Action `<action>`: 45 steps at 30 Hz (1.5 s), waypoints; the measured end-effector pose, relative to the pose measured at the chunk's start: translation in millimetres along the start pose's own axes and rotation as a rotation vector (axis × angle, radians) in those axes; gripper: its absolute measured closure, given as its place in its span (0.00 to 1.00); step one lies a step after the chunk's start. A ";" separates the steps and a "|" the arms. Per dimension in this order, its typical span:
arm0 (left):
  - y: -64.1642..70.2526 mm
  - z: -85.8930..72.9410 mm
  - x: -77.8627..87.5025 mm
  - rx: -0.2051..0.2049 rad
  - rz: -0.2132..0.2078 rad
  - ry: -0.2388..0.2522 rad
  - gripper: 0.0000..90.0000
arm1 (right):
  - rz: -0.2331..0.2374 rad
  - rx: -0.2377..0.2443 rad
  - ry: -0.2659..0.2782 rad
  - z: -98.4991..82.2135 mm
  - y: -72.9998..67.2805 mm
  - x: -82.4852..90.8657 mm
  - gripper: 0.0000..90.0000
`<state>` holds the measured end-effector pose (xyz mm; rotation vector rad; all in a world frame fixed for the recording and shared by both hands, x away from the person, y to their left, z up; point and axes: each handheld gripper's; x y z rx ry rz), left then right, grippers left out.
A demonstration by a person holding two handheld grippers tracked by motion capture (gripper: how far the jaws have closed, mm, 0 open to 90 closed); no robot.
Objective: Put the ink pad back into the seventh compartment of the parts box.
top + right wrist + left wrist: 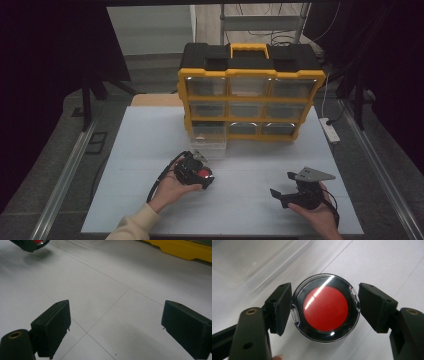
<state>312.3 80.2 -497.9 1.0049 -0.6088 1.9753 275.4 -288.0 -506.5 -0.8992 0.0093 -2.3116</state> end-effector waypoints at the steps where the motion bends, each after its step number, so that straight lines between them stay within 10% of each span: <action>1: 0.0 0.3 1.8 -0.001 0.000 0.005 0.34 | 0.005 -0.001 0.001 -0.1 0.0 0.1 0.10; 45: 2.8 7.2 58.7 -0.018 0.029 0.171 0.34 | 0.003 0.000 0.002 0.0 -0.1 0.1 0.10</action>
Point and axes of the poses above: each handheld gripper's, and its own axes: x roughly backward along the jaws, z roughly out of its top, y roughly to its right, and after that the axes turned 13 degrees about -x, right-handed
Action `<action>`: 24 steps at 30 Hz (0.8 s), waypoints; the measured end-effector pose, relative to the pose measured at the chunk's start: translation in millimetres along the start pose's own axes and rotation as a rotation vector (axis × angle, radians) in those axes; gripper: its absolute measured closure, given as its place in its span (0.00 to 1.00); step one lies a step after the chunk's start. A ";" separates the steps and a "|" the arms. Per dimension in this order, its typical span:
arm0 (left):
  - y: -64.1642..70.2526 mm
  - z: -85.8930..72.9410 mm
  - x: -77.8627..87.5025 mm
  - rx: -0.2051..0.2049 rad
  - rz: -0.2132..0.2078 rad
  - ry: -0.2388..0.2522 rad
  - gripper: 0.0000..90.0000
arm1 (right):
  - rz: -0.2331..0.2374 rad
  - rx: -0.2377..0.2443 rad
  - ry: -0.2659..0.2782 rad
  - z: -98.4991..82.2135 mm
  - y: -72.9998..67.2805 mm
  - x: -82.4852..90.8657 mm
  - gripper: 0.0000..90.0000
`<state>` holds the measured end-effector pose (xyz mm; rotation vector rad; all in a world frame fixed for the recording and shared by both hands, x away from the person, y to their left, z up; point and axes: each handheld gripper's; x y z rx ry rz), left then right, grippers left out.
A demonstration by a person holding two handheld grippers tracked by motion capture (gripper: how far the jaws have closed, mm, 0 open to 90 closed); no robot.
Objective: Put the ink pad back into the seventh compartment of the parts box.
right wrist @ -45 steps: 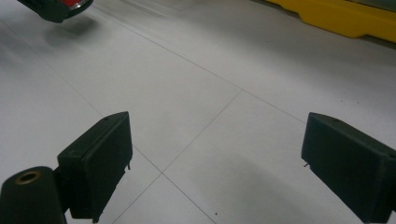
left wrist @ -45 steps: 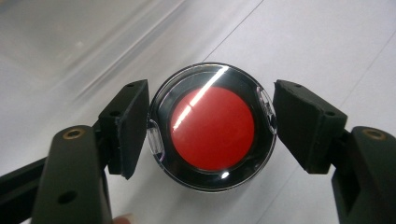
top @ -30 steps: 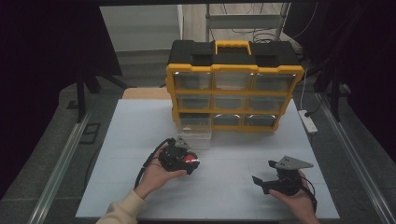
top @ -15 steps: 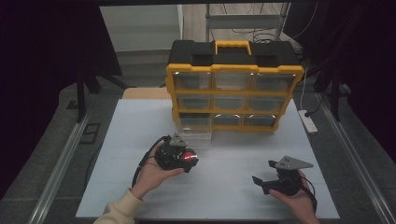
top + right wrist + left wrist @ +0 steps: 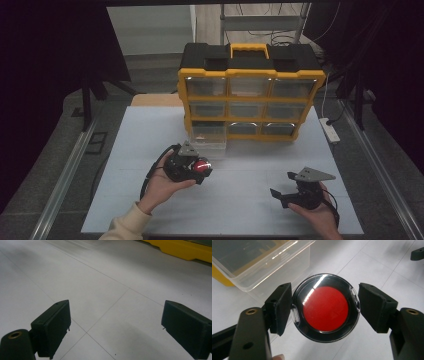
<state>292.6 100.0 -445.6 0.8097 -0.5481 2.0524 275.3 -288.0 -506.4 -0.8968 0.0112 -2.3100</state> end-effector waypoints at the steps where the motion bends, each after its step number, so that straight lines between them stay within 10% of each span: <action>1: 0.0 0.3 1.0 0.000 0.002 0.003 0.34 | 0.000 0.002 -0.001 0.0 0.0 0.0 0.10; 24: -0.7 7.5 15.5 -0.008 0.023 0.052 0.34 | 0.002 0.001 -0.001 0.3 -0.3 -0.4 0.10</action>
Point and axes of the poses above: each handheld gripper's, and its own axes: x roughly backward along the jaws, z roughly out of its top, y roughly to its right, and after that the axes turned 13 degrees about -x, right-handed
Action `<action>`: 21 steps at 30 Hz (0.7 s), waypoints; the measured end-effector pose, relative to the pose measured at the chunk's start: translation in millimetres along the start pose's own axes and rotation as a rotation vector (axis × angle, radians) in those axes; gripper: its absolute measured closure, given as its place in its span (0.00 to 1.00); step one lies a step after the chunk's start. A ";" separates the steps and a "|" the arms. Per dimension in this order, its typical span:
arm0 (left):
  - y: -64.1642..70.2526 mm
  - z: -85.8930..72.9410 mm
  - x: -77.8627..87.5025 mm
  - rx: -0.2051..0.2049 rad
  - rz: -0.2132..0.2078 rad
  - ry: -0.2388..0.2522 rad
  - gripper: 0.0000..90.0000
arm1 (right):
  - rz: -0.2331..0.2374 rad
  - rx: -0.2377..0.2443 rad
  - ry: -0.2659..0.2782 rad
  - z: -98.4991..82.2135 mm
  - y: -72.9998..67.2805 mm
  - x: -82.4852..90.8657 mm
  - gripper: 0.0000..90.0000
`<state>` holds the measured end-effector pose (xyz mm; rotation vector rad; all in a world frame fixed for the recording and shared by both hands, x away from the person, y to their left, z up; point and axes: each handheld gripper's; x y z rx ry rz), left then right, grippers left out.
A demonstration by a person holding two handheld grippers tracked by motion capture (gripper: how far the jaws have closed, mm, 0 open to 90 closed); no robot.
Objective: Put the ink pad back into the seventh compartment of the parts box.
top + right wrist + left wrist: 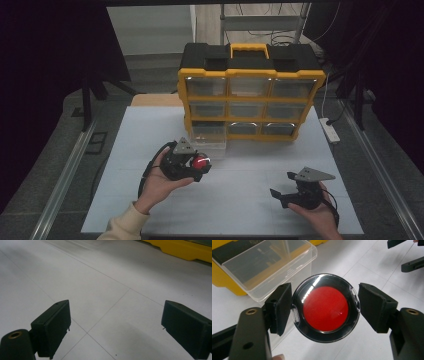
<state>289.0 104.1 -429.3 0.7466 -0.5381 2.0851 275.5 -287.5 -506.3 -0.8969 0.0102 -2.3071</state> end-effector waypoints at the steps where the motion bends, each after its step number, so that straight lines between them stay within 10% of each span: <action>1: -0.5 0.9 -0.6 0.001 0.001 0.000 0.34 | 0.000 0.000 0.000 0.0 0.0 -0.1 0.10; 21: -14.8 29.8 -10.6 -0.007 0.017 0.024 0.34 | -0.002 -0.001 0.003 0.1 -0.1 1.6 0.10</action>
Point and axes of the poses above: each handheld gripper's, and its own axes: x roughly backward along the jaws, z roughly out of its top, y roughly to its right, and after that the axes turned 13 degrees about -x, right-handed
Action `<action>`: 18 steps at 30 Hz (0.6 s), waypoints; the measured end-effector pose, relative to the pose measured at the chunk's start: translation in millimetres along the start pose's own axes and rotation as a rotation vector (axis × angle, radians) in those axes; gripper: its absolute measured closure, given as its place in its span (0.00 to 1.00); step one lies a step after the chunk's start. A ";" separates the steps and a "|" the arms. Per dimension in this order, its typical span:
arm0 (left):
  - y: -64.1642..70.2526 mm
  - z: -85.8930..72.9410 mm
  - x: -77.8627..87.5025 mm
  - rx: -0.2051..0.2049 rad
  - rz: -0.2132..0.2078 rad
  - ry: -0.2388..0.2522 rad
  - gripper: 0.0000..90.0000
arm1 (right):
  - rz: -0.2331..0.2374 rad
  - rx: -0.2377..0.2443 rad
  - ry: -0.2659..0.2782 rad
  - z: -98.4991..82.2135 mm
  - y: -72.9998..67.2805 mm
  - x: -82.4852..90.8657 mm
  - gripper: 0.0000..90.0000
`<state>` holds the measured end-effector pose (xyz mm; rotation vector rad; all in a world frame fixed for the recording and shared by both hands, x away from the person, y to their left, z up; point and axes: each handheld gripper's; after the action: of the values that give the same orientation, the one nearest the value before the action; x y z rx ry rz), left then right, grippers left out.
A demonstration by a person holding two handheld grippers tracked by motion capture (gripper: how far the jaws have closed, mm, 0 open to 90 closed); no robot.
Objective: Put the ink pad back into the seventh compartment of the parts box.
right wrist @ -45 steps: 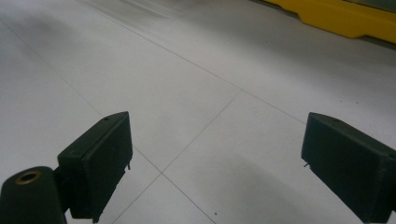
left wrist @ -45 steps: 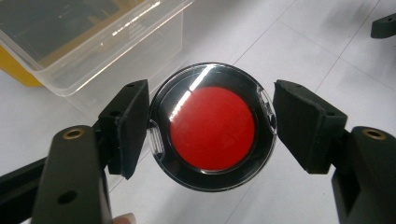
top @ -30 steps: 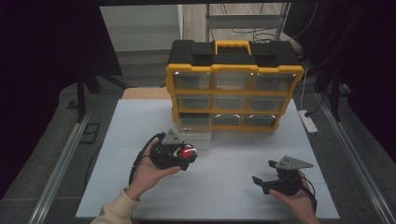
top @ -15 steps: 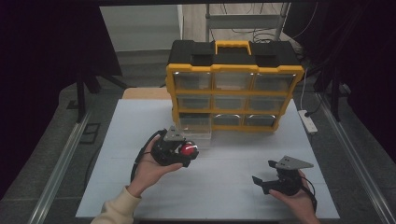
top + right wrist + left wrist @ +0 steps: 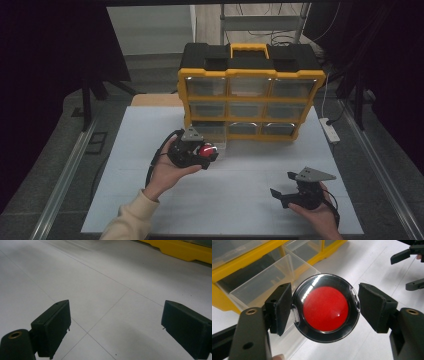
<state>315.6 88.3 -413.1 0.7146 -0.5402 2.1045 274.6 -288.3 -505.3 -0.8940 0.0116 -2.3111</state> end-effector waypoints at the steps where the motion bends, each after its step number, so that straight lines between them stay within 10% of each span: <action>1: -1.0 0.8 -0.9 0.001 0.001 -0.001 0.34 | 0.000 -0.001 0.000 0.0 0.0 0.0 0.10; 18: -14.3 15.0 -10.6 0.008 0.011 -0.010 0.34 | -0.001 0.000 -0.001 -0.1 0.5 0.0 0.10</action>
<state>337.1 81.4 -407.1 0.7284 -0.5424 2.1159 274.8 -288.7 -505.5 -0.8947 0.0105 -2.3116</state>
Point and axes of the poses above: each handheld gripper's, and its own axes: x roughly backward along the jaws, z roughly out of its top, y roughly to its right, and after that the axes turned 13 degrees about -x, right-handed
